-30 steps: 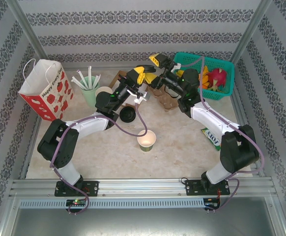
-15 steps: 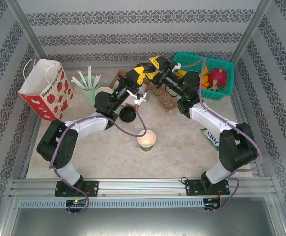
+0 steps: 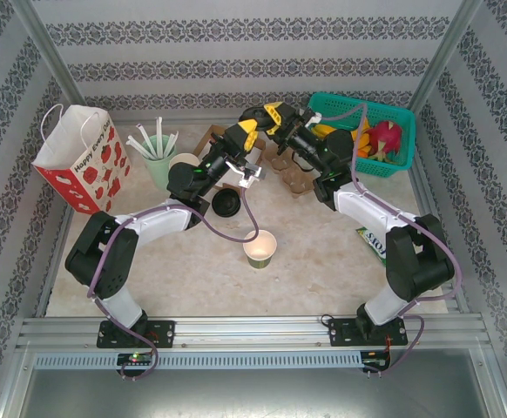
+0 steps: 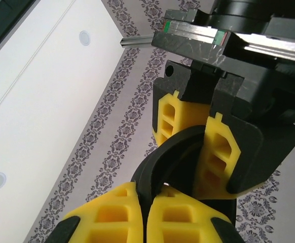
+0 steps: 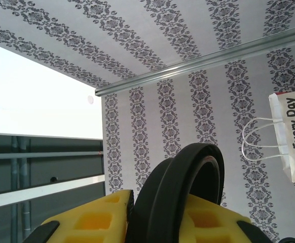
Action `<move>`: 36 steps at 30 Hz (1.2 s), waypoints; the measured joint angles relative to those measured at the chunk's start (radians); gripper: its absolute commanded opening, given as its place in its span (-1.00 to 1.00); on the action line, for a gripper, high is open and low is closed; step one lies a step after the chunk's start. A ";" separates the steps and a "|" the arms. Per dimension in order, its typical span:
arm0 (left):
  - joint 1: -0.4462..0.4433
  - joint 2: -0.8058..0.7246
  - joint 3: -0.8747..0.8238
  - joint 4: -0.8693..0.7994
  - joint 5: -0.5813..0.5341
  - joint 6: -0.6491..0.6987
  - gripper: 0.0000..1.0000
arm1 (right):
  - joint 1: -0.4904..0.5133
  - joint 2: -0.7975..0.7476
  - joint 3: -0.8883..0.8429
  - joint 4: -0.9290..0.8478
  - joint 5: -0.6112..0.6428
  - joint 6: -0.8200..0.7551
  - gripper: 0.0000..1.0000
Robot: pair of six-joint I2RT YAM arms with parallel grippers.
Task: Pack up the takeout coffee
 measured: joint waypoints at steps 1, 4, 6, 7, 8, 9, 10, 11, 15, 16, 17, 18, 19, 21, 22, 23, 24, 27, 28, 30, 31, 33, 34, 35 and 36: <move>0.001 0.002 0.000 0.000 -0.001 0.007 -0.43 | 0.000 0.001 0.000 0.001 0.000 -0.004 -0.88; 0.001 0.004 0.000 -0.010 -0.004 0.004 0.05 | 0.000 0.002 0.001 0.004 0.026 -0.026 -0.94; 0.000 0.003 0.000 -0.017 -0.009 -0.013 0.06 | -0.001 0.005 0.004 0.006 0.044 -0.042 -0.98; 0.000 0.002 0.000 -0.028 -0.018 -0.023 0.07 | -0.001 0.006 0.008 0.006 0.053 -0.050 -0.99; 0.000 -0.001 0.000 -0.044 -0.029 -0.033 0.10 | -0.001 0.008 0.010 0.007 0.061 -0.059 -1.00; 0.000 -0.008 -0.002 -0.067 -0.047 -0.055 0.15 | -0.001 0.008 0.013 0.008 0.069 -0.069 -1.00; 0.000 -0.018 -0.004 -0.095 -0.066 -0.080 0.18 | -0.004 0.009 0.015 0.011 0.076 -0.082 -1.00; 0.000 -0.030 -0.005 -0.122 -0.084 -0.106 0.26 | -0.006 0.010 0.018 0.012 0.079 -0.096 -1.00; 0.002 -0.119 -0.006 -0.289 -0.186 -0.309 0.55 | -0.045 0.026 0.045 0.022 0.076 -0.203 -1.00; 0.006 -0.148 -0.005 -0.346 -0.211 -0.383 0.68 | -0.060 0.027 0.045 0.025 0.074 -0.238 -1.00; 0.013 -0.174 -0.002 -0.399 -0.230 -0.461 0.78 | -0.072 0.028 0.045 0.028 0.074 -0.274 -1.00; 0.025 -0.199 0.001 -0.447 -0.247 -0.550 0.89 | -0.085 0.028 0.043 0.031 0.074 -0.320 -1.00; 0.043 -0.226 0.001 -0.493 -0.264 -0.652 0.94 | -0.098 0.027 0.038 0.035 0.073 -0.373 -1.00; 0.075 -0.265 0.001 -0.574 -0.301 -0.847 0.99 | -0.114 0.025 0.027 0.032 0.068 -0.481 -1.00; 0.089 -0.282 0.001 -0.620 -0.322 -0.953 0.99 | -0.119 0.024 0.018 0.030 0.064 -0.544 -1.00; 0.095 -0.292 0.002 -0.659 -0.336 -1.032 0.99 | -0.121 0.022 0.010 0.027 0.057 -0.598 -1.00; 0.098 -0.304 0.004 -0.719 -0.351 -1.136 0.99 | -0.121 0.020 0.002 0.023 0.047 -0.658 -1.00; 0.098 -0.309 0.047 -0.911 -0.373 -1.404 0.99 | -0.120 0.020 -0.014 0.012 0.000 -0.819 -1.00; 0.098 -0.309 0.069 -0.986 -0.371 -1.506 0.99 | -0.120 0.020 -0.015 0.010 -0.013 -0.863 -1.00; 0.105 -0.308 0.108 -1.095 -0.341 -1.684 0.99 | -0.117 0.020 -0.016 0.008 -0.038 -0.942 -1.00; 0.111 -0.306 0.127 -1.139 -0.310 -1.775 0.99 | -0.117 0.020 -0.015 0.009 -0.051 -0.981 -1.00; 0.128 -0.300 0.153 -1.185 -0.233 -1.933 0.99 | -0.116 0.020 -0.015 0.008 -0.065 -1.041 -1.00; 0.139 -0.293 0.163 -1.196 -0.181 -2.022 0.99 | -0.115 0.020 -0.015 0.008 -0.069 -1.069 -1.00; 0.148 -0.282 0.170 -1.199 -0.129 -2.103 0.97 | -0.111 0.020 -0.015 0.009 -0.071 -1.097 -1.00; 0.155 -0.272 0.177 -1.201 -0.087 -2.165 0.92 | -0.106 0.020 -0.015 0.009 -0.071 -1.121 -1.00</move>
